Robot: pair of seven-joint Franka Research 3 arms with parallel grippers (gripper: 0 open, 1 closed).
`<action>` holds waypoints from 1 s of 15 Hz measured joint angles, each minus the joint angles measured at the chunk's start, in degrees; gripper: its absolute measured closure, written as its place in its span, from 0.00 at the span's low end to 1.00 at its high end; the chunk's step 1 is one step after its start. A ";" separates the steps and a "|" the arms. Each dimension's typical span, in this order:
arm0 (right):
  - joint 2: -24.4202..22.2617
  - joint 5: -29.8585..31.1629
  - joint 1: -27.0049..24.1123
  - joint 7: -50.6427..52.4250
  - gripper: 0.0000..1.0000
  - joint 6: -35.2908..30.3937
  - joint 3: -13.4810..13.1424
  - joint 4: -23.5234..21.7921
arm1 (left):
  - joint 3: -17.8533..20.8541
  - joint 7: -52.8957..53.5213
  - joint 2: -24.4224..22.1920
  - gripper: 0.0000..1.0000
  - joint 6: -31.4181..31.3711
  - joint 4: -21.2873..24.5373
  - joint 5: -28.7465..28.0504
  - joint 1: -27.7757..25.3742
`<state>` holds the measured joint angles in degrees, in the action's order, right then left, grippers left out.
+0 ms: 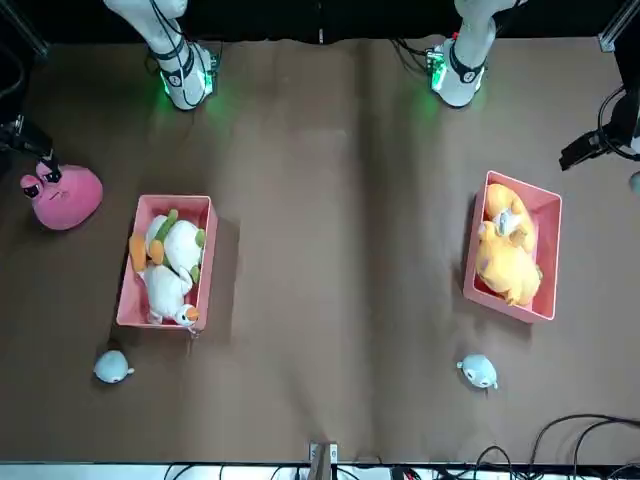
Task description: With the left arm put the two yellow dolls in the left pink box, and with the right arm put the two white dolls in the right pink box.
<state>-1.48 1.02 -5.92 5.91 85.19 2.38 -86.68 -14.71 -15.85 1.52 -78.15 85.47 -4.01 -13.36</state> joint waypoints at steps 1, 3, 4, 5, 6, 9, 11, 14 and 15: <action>-0.04 0.00 0.00 -0.30 0.00 -0.06 0.14 0.33 | -0.23 0.00 -0.12 0.01 0.00 0.12 0.33 0.01; -0.05 0.00 -0.23 -0.60 0.00 -0.16 0.13 0.44 | -0.45 0.00 -0.16 0.01 0.04 0.23 0.66 0.01; -0.03 0.00 -0.40 -0.60 0.00 -0.16 0.13 0.44 | -0.46 0.01 -0.31 0.01 0.10 0.43 1.31 -0.01; 0.01 -0.01 -0.46 -0.59 0.00 -0.10 0.13 0.43 | -0.46 0.01 -0.64 0.01 0.06 0.83 2.11 -0.03; 0.08 -0.03 -0.46 -0.59 0.00 -0.03 0.15 0.43 | -0.46 0.02 -1.05 0.01 -0.08 1.26 2.53 -0.03; 0.43 -1.51 -0.47 -0.59 0.00 0.01 0.26 0.38 | -0.34 1.53 -2.09 0.01 -0.27 2.22 2.86 -0.06; 0.89 -2.98 -0.58 -0.59 0.00 0.02 0.20 0.35 | 0.79 4.02 -2.50 0.01 -0.31 2.62 2.98 0.45; 1.29 -3.28 -0.54 -0.56 0.00 0.02 0.29 0.34 | 8.30 5.05 -5.84 0.01 -1.56 6.92 3.31 8.04; 1.34 -3.04 -0.48 -0.56 0.00 0.02 0.39 0.34 | 9.04 5.14 -6.96 0.01 -2.32 8.55 3.59 8.54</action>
<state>-0.14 -2.02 -6.40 5.34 85.21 2.77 -86.34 -5.67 -10.71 -5.44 -80.47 94.02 -0.42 -4.82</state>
